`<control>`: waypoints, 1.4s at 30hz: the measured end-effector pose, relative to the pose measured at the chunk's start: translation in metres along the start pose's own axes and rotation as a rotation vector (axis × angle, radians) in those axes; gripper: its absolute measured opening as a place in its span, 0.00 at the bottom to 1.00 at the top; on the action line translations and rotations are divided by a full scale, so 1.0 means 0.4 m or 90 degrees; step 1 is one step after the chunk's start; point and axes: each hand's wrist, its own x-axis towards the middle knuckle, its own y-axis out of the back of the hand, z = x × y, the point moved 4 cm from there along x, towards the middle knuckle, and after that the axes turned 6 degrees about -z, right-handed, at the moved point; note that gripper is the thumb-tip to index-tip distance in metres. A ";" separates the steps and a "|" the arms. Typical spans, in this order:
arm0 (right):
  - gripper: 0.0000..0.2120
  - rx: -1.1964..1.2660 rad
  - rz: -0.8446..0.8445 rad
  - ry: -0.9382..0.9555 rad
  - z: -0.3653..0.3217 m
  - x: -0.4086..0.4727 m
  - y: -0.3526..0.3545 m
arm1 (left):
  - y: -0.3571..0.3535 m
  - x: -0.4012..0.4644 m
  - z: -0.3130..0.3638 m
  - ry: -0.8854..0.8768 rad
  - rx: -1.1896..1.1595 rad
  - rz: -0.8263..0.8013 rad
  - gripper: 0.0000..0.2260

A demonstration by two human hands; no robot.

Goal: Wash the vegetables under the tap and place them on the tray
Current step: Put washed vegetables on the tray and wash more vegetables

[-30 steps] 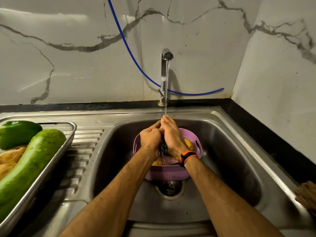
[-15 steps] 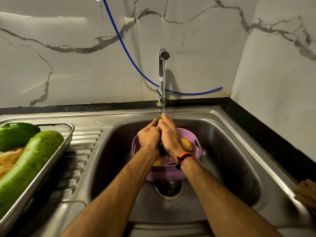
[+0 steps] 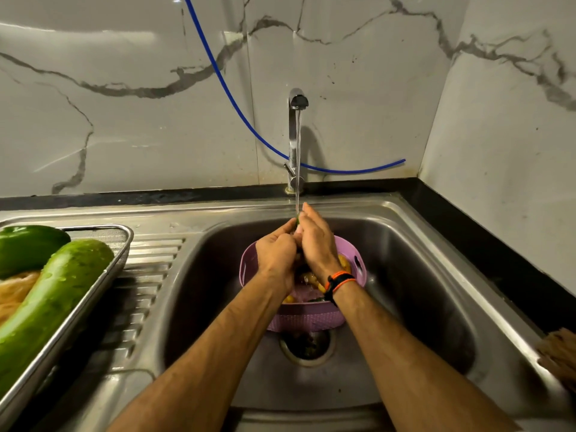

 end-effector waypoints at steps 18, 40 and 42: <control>0.20 -0.018 -0.014 -0.014 0.010 0.007 0.016 | 0.029 0.033 0.009 -0.050 0.061 -0.002 0.11; 0.20 -0.141 0.012 0.046 0.001 -0.007 0.009 | 0.025 0.043 -0.011 -0.026 0.006 -0.005 0.13; 0.20 -0.098 -0.012 0.023 0.008 -0.010 -0.004 | 0.031 0.045 -0.007 -0.039 0.025 0.011 0.13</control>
